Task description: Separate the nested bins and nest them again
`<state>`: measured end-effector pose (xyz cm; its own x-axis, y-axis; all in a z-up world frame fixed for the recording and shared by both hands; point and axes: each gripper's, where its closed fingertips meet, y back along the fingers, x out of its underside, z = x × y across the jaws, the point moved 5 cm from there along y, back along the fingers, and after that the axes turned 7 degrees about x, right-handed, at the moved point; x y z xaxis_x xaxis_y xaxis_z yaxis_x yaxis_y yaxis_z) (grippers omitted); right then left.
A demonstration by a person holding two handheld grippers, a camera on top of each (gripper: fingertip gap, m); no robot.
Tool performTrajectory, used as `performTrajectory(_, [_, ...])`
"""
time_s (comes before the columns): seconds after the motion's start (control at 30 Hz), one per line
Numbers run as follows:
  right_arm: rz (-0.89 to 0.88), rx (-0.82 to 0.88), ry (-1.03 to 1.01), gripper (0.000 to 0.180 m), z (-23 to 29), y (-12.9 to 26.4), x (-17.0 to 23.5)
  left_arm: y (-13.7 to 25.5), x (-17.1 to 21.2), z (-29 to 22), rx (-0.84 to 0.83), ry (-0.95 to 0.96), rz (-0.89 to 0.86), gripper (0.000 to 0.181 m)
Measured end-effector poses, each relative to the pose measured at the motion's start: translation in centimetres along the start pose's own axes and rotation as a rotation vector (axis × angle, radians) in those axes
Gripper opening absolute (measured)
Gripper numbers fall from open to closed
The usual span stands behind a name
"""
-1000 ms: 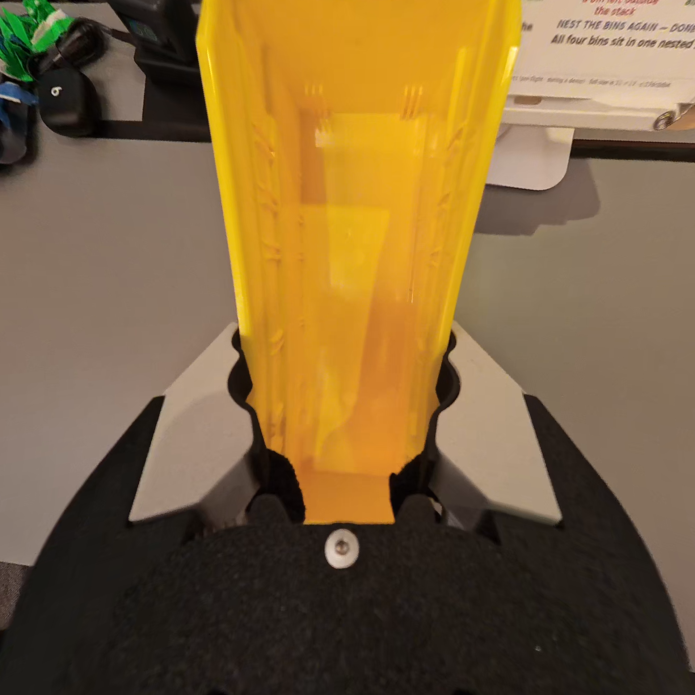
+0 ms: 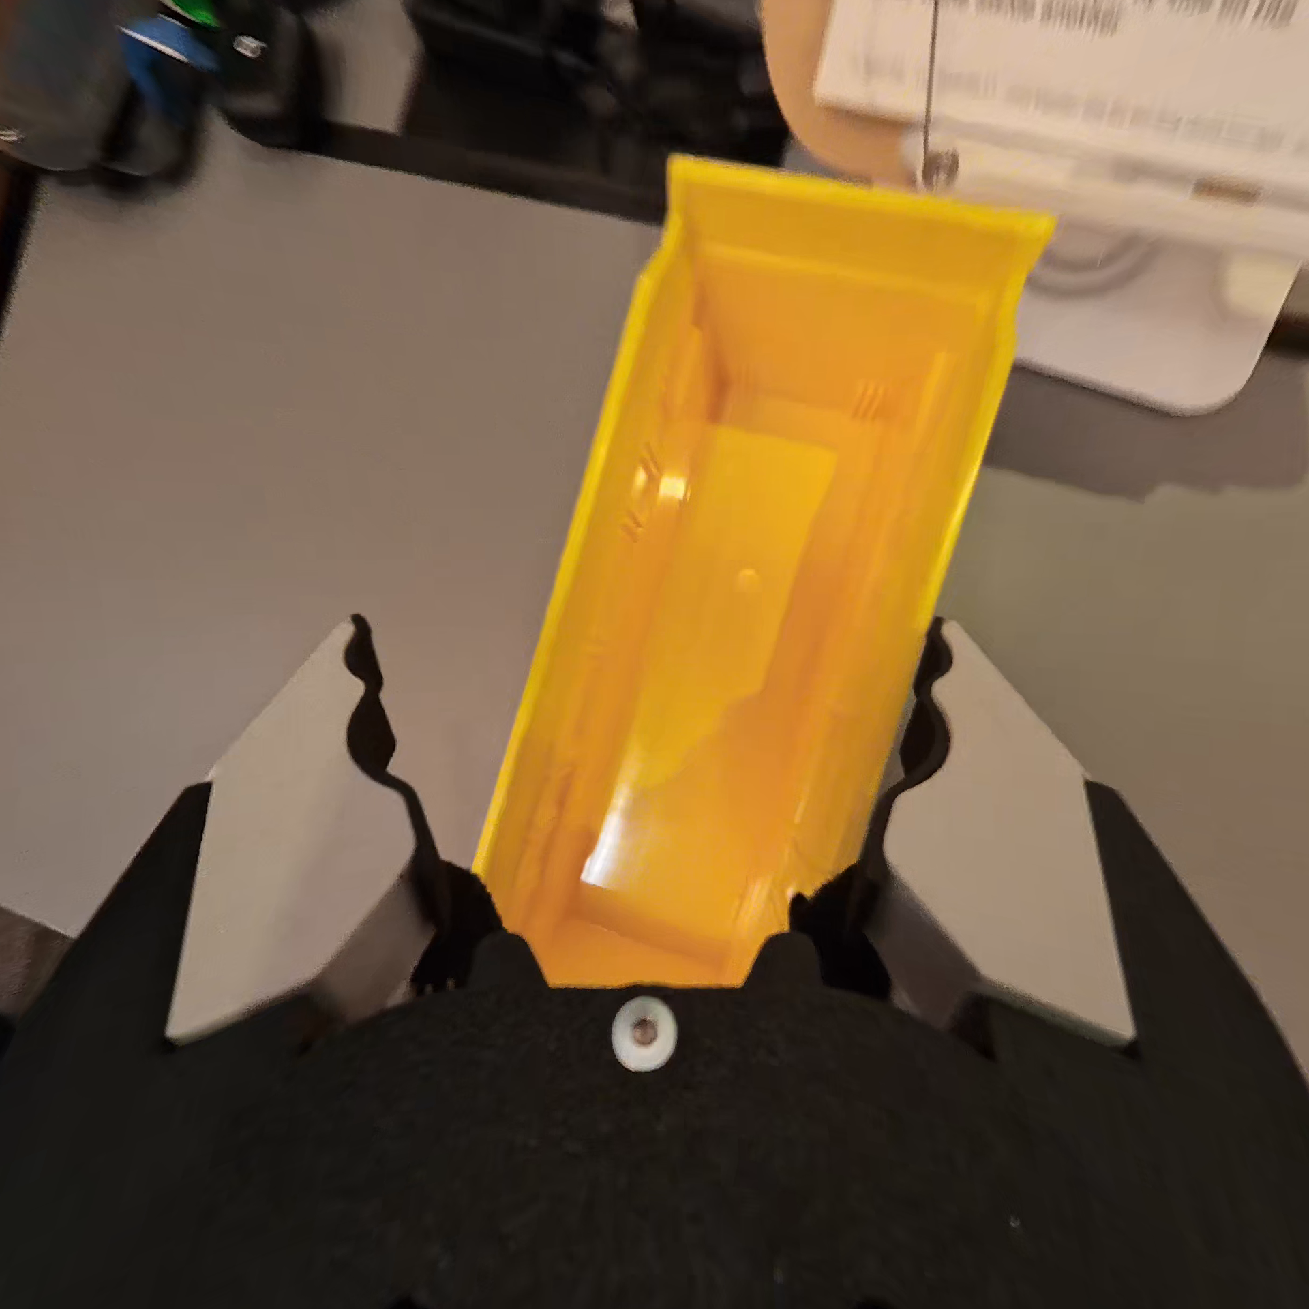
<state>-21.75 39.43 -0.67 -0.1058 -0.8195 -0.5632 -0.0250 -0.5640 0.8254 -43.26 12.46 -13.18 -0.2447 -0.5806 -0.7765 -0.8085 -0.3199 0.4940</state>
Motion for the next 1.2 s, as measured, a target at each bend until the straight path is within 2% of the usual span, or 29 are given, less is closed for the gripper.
performTrajectory(0.07, [-0.1,-0.065,0.096,0.142,0.4,2.8,0.3,0.2,-0.1,0.3,-0.013,-0.001,-0.009,0.082])
performTrajectory(0.13, [-0.207,-0.118,0.206,0.136,0.1,6.0,2.4,0.5,-0.3,0.5,-0.023,0.002,-0.022,0.082])
performTrajectory(0.2, [-0.301,-0.133,0.302,0.13,-1.2,8.9,6.0,0.6,-0.5,0.7,-0.029,0.007,-0.035,0.082])
performTrajectory(0.3, [-0.411,-0.169,0.371,0.112,-4.1,11.9,13.6,0.8,-0.7,0.8,-0.043,0.002,-0.046,0.081])
performTrajectory(0.4, [-0.463,-0.191,0.363,0.099,-7.7,12.5,21.8,0.9,-0.9,0.5,-0.054,-0.013,-0.066,0.08])
performTrajectory(0.47, [-0.498,-0.202,0.339,0.082,-9.9,12.4,26.3,0.9,-1.2,0.2,-0.069,-0.033,-0.085,0.078])
performTrajectory(0.63, [-0.555,-0.211,0.215,0.064,-13.8,10.8,34.1,0.6,-1.6,0.0,-0.083,-0.066,-0.105,0.074])
performTrajectory(0.7, [-0.526,-0.246,0.24,0.064,-14.1,11.5,34.3,0.4,-1.8,0.0,-0.066,-0.047,-0.115,0.074])
performTrajectory(0.77, [-0.6,-0.224,0.241,0.061,-14.8,12.2,33.4,0.2,-2.0,0.2,-0.059,-0.031,-0.121,0.074])
performTrajectory(0.9, [-0.519,-0.214,0.242,0.058,-15.6,10.4,34.0,-0.4,-1.9,1.3,-0.08,-0.003,-0.104,0.073])
performTrajectory(1.0, [-0.532,-0.238,0.212,0.055,-15.4,10.3,33.7,-0.9,-1.7,1.8,-0.053,0.032,-0.067,0.059])
performTrajectory(1.2, [-0.532,-0.239,0.215,0.05,-15.3,9.8,33.4,-1.2,-1.6,3.5,-0.115,0.047,-0.064,0.062])
